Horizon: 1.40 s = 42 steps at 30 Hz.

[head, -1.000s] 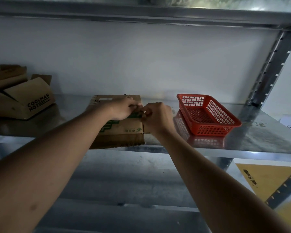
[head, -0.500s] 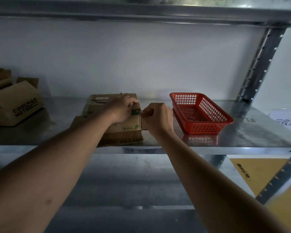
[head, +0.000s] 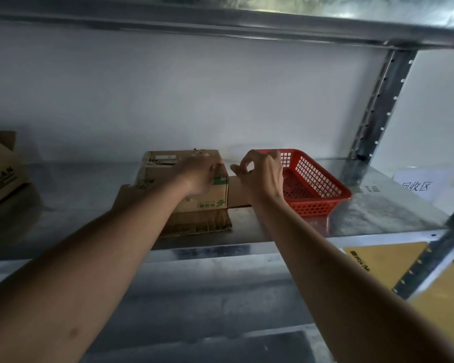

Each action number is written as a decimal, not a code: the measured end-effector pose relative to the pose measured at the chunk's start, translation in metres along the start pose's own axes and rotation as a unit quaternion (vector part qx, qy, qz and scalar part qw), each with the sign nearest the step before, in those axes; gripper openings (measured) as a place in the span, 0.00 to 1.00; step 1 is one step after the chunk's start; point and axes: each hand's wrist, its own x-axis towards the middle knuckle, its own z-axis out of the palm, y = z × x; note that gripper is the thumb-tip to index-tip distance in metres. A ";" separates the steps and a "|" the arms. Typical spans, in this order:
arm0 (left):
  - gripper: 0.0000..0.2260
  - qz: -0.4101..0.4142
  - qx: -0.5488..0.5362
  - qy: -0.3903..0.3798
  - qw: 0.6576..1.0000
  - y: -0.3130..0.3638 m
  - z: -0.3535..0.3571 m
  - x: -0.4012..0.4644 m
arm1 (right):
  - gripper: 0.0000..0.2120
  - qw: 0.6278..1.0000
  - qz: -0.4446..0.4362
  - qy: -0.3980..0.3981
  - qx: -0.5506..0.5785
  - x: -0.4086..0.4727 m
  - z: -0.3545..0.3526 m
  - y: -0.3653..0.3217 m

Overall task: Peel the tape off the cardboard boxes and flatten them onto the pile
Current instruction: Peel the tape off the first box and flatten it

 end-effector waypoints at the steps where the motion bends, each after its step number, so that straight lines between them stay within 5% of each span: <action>1: 0.19 -0.003 0.001 -0.004 1.000 0.003 0.000 0.002 | 0.08 1.000 0.004 -0.002 0.000 0.003 -0.002 0.003; 3: 0.20 -0.006 0.004 -0.008 1.000 0.010 -0.001 0.004 | 0.06 1.000 0.010 -0.001 0.006 0.008 -0.007 0.011; 7: 0.18 -0.029 -0.013 -0.012 0.999 0.022 0.003 0.008 | 0.17 1.000 0.015 -0.004 0.003 0.016 -0.021 0.030; 13: 0.21 -0.037 -0.074 0.002 0.997 0.037 0.008 0.010 | 0.14 0.996 0.005 -0.025 -0.090 0.034 -0.035 0.056; 16: 0.23 -0.050 -0.088 -0.011 0.995 0.040 0.006 0.011 | 0.06 0.988 0.007 -0.087 -0.131 0.042 -0.037 0.069; 21: 0.20 -0.055 -0.087 0.001 0.995 0.043 0.009 0.009 | 0.17 0.972 0.018 -0.168 -0.164 0.054 -0.043 0.086; 28: 0.20 -0.076 -0.088 0.000 0.993 0.047 0.008 0.008 | 0.02 0.976 0.007 -0.172 -0.135 0.057 -0.052 0.092; 35: 0.20 -0.090 -0.075 -0.007 0.993 0.047 0.012 0.010 | 0.10 0.942 0.023 -0.276 -0.189 0.060 -0.045 0.097; 42: 0.20 -0.085 -0.054 -0.001 0.995 0.047 0.014 0.012 | 0.11 0.938 0.061 -0.286 -0.184 0.068 -0.037 0.105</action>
